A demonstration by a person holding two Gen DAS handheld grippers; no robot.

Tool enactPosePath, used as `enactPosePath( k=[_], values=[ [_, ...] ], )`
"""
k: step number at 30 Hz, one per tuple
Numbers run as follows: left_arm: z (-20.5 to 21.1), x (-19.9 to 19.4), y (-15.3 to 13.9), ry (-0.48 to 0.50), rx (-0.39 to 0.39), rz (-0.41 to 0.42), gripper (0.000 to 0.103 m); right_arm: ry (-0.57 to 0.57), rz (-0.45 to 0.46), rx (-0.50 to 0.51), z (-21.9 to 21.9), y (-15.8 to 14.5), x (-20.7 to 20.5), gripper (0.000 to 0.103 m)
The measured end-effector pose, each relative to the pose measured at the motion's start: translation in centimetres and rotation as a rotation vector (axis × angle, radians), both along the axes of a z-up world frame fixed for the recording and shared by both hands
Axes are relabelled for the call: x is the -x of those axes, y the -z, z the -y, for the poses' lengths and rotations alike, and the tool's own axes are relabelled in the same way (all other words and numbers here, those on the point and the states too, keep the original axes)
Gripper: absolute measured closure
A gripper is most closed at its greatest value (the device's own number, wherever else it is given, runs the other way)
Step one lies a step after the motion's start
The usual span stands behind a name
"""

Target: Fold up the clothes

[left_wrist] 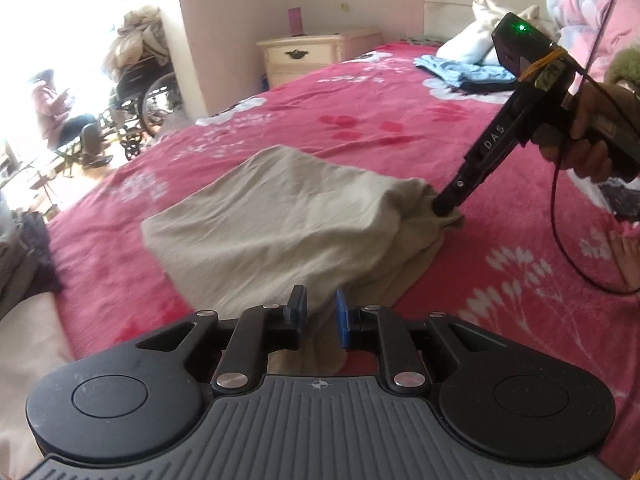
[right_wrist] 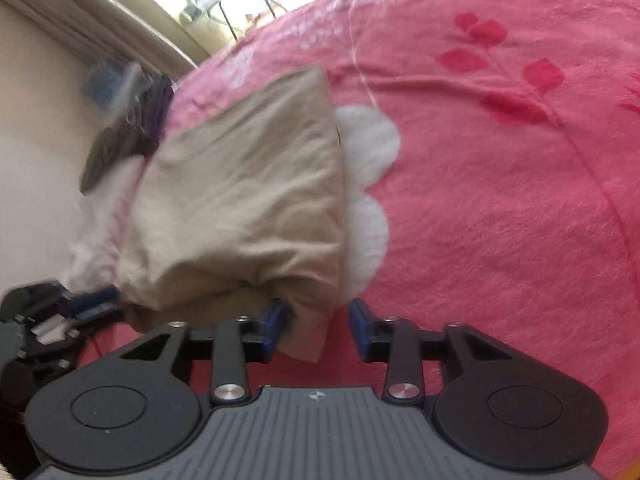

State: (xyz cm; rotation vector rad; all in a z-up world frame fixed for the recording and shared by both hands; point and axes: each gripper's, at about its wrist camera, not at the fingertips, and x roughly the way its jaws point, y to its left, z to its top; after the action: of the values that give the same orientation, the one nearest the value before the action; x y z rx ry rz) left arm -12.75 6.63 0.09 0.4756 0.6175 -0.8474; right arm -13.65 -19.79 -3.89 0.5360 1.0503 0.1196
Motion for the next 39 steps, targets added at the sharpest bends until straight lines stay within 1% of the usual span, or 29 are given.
enactPosePath(
  k=[1, 2, 3, 5, 7, 10, 11, 12, 15, 17, 18, 19, 21, 22, 23, 24, 25, 27, 29, 32, 33, 35, 36, 37, 39],
  values=[
    [-0.1, 0.0, 0.0, -0.001, -0.003, 0.0, 0.088, -0.018, 0.004, 0.014, -0.3, 0.0, 0.0, 0.096],
    [-0.3, -0.1, -0.1, -0.003, 0.0, -0.003, 0.088, -0.039, 0.012, 0.035, -0.6, -0.2, 0.0, 0.096],
    [-0.5, -0.2, -0.1, -0.005, 0.006, -0.01, 0.088, -0.068, 0.035, 0.083, -1.2, -0.7, 0.2, 0.099],
    [-0.8, -0.5, -0.2, -0.008, 0.013, -0.023, 0.087, -0.125, 0.077, 0.178, -2.3, -1.6, 0.4, 0.1],
    [-1.0, -0.8, -0.3, -0.012, 0.018, -0.031, 0.088, -0.159, 0.067, 0.239, -2.8, -1.2, 0.5, 0.1],
    [-1.4, -1.2, -0.8, -0.02, 0.024, -0.027, 0.087, -0.217, 0.06, 0.36, -3.9, -0.6, 0.6, 0.099],
    [-1.6, -1.3, -1.0, -0.029, 0.031, -0.03, 0.087, -0.234, 0.062, 0.39, -4.1, -0.7, 0.7, 0.099],
    [-2.0, -1.4, -1.3, -0.041, 0.039, -0.034, 0.087, -0.238, 0.086, 0.402, -4.1, -1.2, 1.0, 0.099],
    [-2.5, -2.4, -2.0, -0.082, 0.084, -0.04, 0.088, -0.243, 0.196, 0.503, -3.9, -3.0, 1.8, 0.098],
    [-2.0, -3.1, -2.1, -0.088, 0.111, -0.047, 0.087, -0.275, 0.315, 0.564, -4.3, -4.5, 2.0, 0.098],
    [-1.6, -3.5, -1.8, -0.083, 0.11, -0.051, 0.087, -0.293, 0.374, 0.59, -4.6, -5.2, 2.0, 0.098],
    [-1.0, -3.8, -1.3, -0.073, 0.098, -0.053, 0.087, -0.323, 0.427, 0.591, -5.1, -5.6, 1.8, 0.098],
    [-0.3, -4.1, 0.1, -0.061, 0.07, -0.062, 0.087, -0.395, 0.508, 0.603, -6.5, -5.8, 1.3, 0.098],
    [-0.4, -4.1, 1.1, -0.063, 0.063, -0.074, 0.087, -0.443, 0.536, 0.609, -7.4, -5.4, 1.1, 0.098],
    [-0.5, -4.2, 2.3, -0.071, 0.052, -0.089, 0.087, -0.498, 0.538, 0.606, -8.1, -4.6, 0.9, 0.098],
    [-0.8, -4.3, 3.2, -0.078, 0.046, -0.098, 0.087, -0.569, 0.496, 0.601, -8.7, -3.0, 0.5, 0.097],
    [-1.0, -4.3, 3.5, -0.083, 0.051, -0.1, 0.086, -0.64, 0.432, 0.604, -9.2, -1.0, 0.0, 0.096],
    [-1.3, -4.3, 3.1, -0.096, 0.064, -0.107, 0.086, -0.705, 0.497, 0.683, -9.6, 0.9, 0.9, 0.096],
    [-1.6, -4.6, 2.3, -0.114, 0.074, -0.136, 0.084, -0.768, 0.519, 0.764, -10.4, 0.4, 1.2, 0.096],
    [-2.1, -5.1, 0.8, -0.128, 0.111, -0.173, 0.084, -0.713, 0.51, 0.681, -9.7, -2.0, 0.1, 0.096],
    [-2.0, -5.2, 0.3, -0.121, 0.134, -0.177, 0.084, -0.683, 0.534, 0.635, -9.4, -2.9, -0.1, 0.096],
    [-1.8, -5.6, -0.6, -0.101, 0.178, -0.187, 0.077, -0.672, 0.581, 0.542, -9.3, -4.0, -0.3, 0.096],
    [-1.3, -5.8, -0.5, -0.084, 0.188, -0.196, 0.075, -0.692, 0.59, 0.503, -9.5, -4.1, -0.4, 0.096],
    [-0.8, -6.0, -0.1, -0.068, 0.178, -0.213, 0.071, -0.737, 0.561, 0.473, -9.8, -3.2, -0.7, 0.096],
    [0.4, -6.1, 1.9, -0.056, 0.107, -0.245, 0.07, -0.826, 0.495, 0.42, -10.6, -1.3, -1.1, 0.096]
  ],
)
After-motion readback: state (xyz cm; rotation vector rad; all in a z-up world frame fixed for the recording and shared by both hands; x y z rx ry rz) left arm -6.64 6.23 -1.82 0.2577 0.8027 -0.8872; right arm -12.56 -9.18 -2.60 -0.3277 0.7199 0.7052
